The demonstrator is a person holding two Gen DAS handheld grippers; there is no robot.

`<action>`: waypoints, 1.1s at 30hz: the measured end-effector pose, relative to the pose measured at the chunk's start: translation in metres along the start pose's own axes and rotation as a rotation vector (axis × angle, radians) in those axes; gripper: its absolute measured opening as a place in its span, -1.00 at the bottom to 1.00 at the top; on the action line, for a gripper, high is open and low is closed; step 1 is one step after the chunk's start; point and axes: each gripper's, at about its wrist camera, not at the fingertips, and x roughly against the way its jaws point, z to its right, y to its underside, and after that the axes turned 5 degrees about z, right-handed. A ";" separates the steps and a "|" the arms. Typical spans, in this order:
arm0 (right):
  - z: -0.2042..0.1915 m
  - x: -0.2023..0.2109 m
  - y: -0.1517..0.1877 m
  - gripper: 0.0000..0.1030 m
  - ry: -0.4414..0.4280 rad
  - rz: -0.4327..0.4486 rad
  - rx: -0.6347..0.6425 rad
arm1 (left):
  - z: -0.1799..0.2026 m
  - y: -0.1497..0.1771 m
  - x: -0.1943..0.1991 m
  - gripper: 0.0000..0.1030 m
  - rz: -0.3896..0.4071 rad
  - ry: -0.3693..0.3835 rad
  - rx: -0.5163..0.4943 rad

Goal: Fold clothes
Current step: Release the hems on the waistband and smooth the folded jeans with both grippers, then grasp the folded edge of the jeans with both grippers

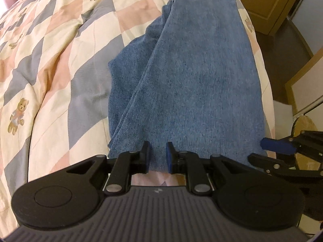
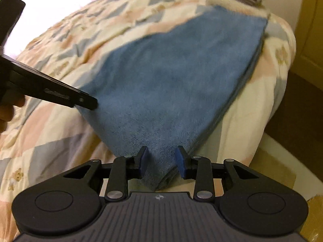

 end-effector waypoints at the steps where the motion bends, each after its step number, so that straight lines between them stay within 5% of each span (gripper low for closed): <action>1: 0.000 0.001 0.000 -0.31 -0.001 0.007 -0.012 | 0.001 0.000 0.000 -0.73 0.000 -0.003 -0.004; 7: 0.002 0.024 -0.002 -0.31 0.024 0.076 -0.041 | 0.003 0.003 0.012 -0.73 0.012 -0.009 -0.049; 12: 0.004 0.051 -0.001 -0.28 0.080 0.130 0.002 | 0.011 0.022 0.033 -0.60 0.086 -0.029 -0.216; 15: -0.002 0.059 0.005 -0.11 0.118 0.145 0.072 | 0.022 0.043 0.042 -0.52 0.142 -0.053 -0.421; 24: -0.055 0.033 0.044 0.29 0.164 0.112 0.459 | 0.040 0.125 0.004 -0.31 0.318 -0.281 -1.305; 33: -0.100 -0.022 0.093 0.46 0.368 0.141 0.937 | 0.011 0.167 -0.048 -0.25 0.430 -0.435 -1.710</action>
